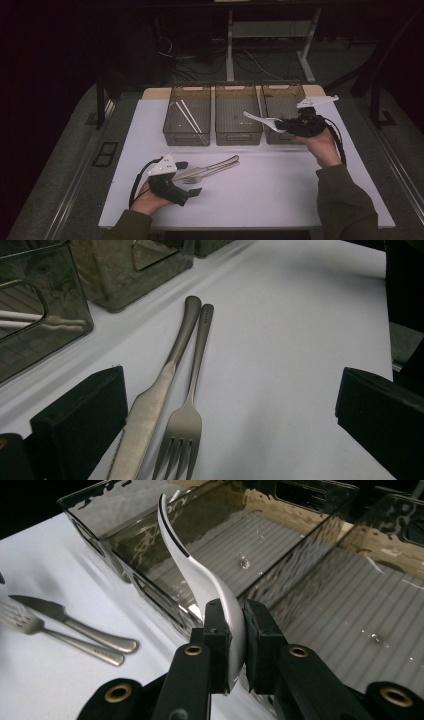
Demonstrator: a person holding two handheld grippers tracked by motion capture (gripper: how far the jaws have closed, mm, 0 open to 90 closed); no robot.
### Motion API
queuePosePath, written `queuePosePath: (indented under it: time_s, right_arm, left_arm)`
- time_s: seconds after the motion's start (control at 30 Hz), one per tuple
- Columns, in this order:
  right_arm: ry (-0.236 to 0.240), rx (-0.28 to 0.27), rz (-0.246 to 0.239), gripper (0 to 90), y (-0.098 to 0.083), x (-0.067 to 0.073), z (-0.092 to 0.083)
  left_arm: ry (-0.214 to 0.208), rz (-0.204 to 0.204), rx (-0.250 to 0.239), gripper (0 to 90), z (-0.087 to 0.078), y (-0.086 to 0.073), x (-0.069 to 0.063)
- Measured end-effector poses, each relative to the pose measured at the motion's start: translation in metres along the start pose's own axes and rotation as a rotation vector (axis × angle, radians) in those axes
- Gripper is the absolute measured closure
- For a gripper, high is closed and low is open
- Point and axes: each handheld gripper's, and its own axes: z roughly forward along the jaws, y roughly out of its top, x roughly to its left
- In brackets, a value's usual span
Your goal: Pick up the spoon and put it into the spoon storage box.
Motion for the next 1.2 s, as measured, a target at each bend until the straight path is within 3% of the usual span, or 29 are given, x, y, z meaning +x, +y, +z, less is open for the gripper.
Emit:
queuePosePath:
  time_s: [0.5, 0.77, 1.2]
  right_arm:
    - [0.022, 0.020, -0.014, 81.2, 0.021, 0.011, 0.040]
    - [0.015, 0.068, -0.037, 81.2, 0.030, 0.018, 0.065]
    - [-0.019, 0.166, -0.054, 81.1, 0.027, 0.019, 0.091]
  left_arm:
    - [-0.001, -0.003, -0.005, 0.0, -0.001, 0.000, 0.000]
    - [-0.002, -0.003, -0.006, 0.0, -0.001, 0.000, 0.000]
    - [-0.003, -0.002, -0.006, 0.0, -0.001, 0.000, 0.000]
